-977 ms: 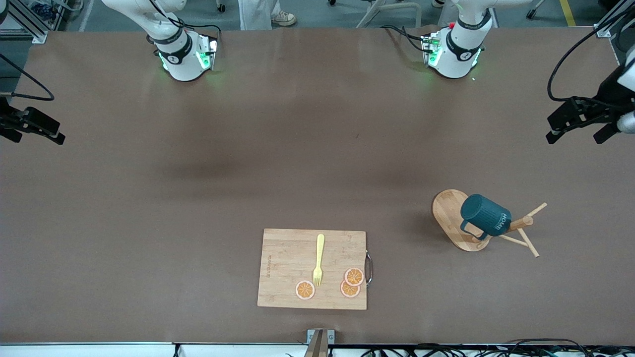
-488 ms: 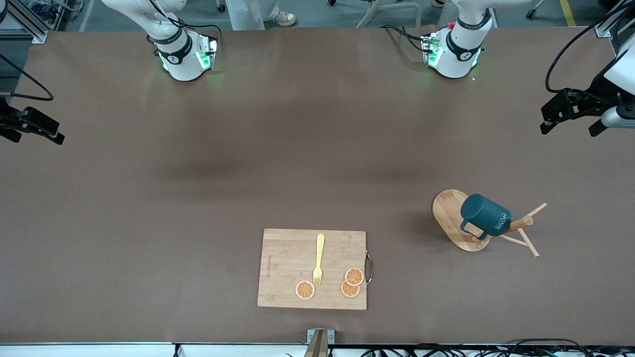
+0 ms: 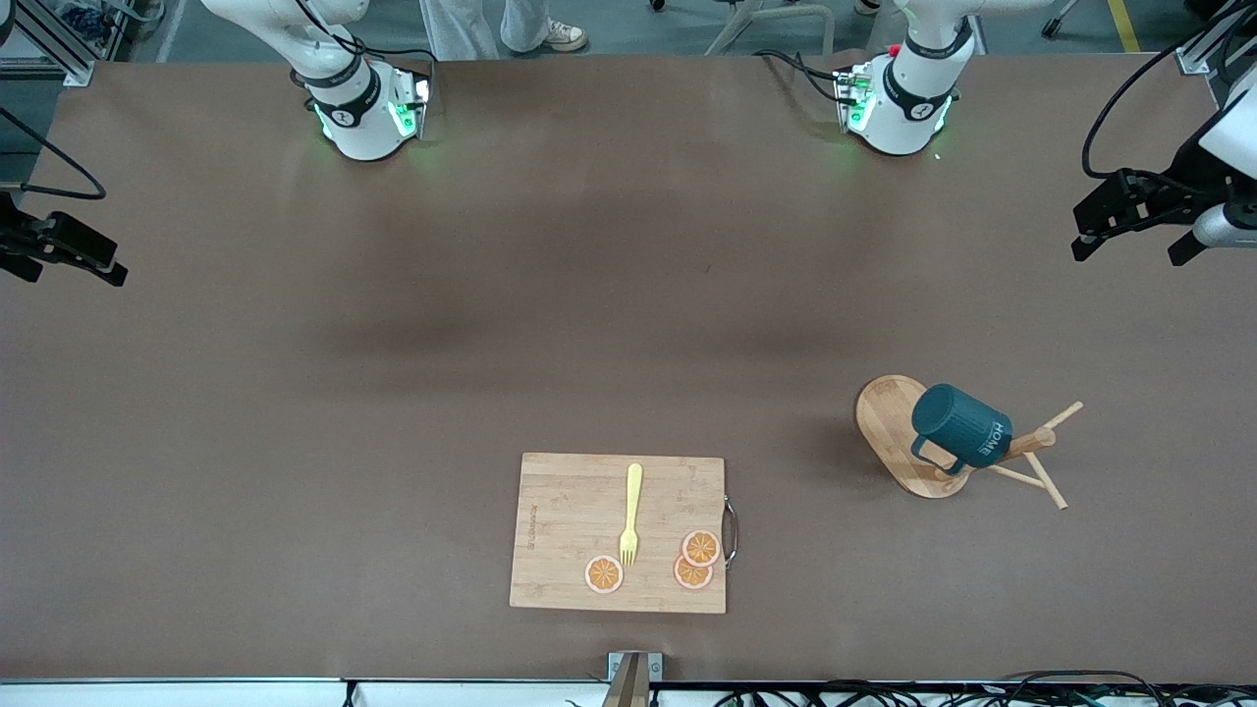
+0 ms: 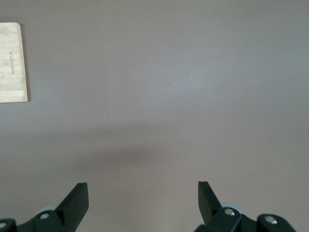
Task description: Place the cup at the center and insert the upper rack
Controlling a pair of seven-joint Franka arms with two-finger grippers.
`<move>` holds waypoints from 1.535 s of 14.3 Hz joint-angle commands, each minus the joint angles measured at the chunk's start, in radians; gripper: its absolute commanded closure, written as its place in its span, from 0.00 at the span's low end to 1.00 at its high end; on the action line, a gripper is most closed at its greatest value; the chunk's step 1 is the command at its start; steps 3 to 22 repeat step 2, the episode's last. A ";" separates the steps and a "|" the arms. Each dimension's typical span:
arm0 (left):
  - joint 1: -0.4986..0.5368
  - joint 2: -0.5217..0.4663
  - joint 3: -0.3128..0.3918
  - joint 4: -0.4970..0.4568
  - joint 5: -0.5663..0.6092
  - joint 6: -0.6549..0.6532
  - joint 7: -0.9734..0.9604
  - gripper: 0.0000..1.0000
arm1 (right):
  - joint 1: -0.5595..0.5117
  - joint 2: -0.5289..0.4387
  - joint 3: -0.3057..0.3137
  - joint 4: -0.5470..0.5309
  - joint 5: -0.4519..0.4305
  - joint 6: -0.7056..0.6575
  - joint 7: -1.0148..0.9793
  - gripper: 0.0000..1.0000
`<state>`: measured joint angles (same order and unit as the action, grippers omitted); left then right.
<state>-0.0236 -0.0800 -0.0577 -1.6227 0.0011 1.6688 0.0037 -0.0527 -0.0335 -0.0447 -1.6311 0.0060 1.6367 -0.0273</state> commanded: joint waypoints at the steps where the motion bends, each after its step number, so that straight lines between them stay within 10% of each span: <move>1: 0.004 -0.010 -0.002 0.007 0.004 -0.021 0.013 0.00 | -0.004 -0.022 0.000 -0.016 0.000 -0.003 0.003 0.00; 22: 0.004 -0.010 -0.002 0.007 0.004 -0.021 0.013 0.00 | -0.004 -0.022 0.000 -0.016 0.000 -0.001 0.003 0.00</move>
